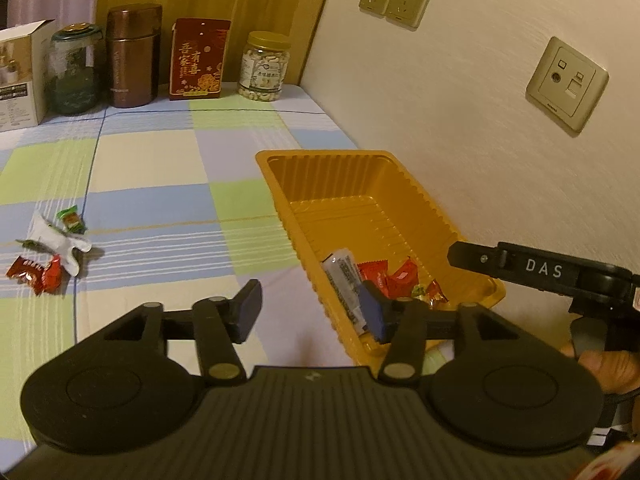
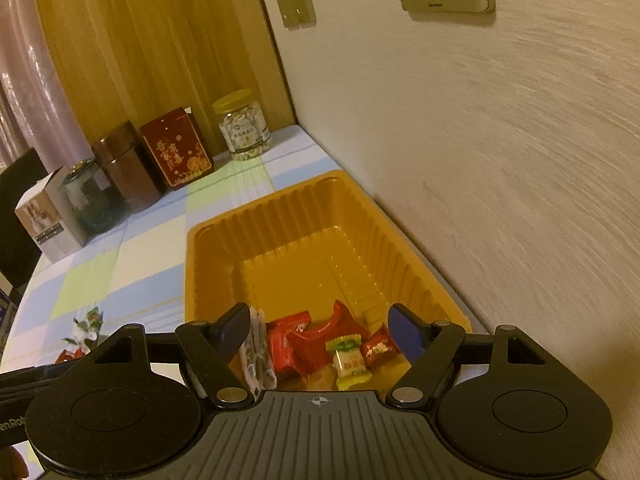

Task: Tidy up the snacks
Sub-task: 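Withdraw both open tools from the tray back over the remaining snacks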

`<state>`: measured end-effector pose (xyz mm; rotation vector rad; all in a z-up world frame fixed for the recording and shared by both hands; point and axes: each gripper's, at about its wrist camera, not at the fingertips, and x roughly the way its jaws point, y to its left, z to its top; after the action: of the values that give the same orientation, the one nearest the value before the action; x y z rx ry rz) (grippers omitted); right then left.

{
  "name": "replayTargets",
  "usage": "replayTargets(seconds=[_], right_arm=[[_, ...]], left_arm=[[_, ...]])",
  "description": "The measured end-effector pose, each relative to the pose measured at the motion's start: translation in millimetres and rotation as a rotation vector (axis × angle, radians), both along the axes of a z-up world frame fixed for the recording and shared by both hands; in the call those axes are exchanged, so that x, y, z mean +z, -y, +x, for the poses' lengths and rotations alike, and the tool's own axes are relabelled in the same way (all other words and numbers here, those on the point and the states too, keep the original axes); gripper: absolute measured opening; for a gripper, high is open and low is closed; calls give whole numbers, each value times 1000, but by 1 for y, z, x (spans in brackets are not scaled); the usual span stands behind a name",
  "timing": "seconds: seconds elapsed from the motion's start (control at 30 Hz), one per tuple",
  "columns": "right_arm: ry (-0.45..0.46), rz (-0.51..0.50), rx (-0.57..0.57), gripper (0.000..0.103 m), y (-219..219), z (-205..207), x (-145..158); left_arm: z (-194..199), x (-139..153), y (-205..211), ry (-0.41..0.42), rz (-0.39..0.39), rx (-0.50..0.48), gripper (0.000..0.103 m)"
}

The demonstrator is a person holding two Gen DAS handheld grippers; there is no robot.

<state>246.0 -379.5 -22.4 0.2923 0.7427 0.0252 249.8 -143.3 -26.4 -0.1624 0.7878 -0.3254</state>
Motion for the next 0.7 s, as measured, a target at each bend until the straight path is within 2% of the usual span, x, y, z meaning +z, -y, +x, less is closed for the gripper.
replayTargets(seconds=[0.1, 0.33, 0.53, 0.7], right_arm=[[0, -2, 1, 76, -2, -6, 5], [8, -14, 4, 76, -14, -26, 20], [15, -14, 10, 76, -26, -50, 32], [16, -7, 17, 76, -37, -70, 37]], left_arm=[[-6, 4, -7, 2, 2, 12, 66], [-24, 20, -22, 24, 10, 42, 84], [-46, 31, -35, 59, 43, 63, 94], [-67, 36, -43, 78, 65, 73, 99]])
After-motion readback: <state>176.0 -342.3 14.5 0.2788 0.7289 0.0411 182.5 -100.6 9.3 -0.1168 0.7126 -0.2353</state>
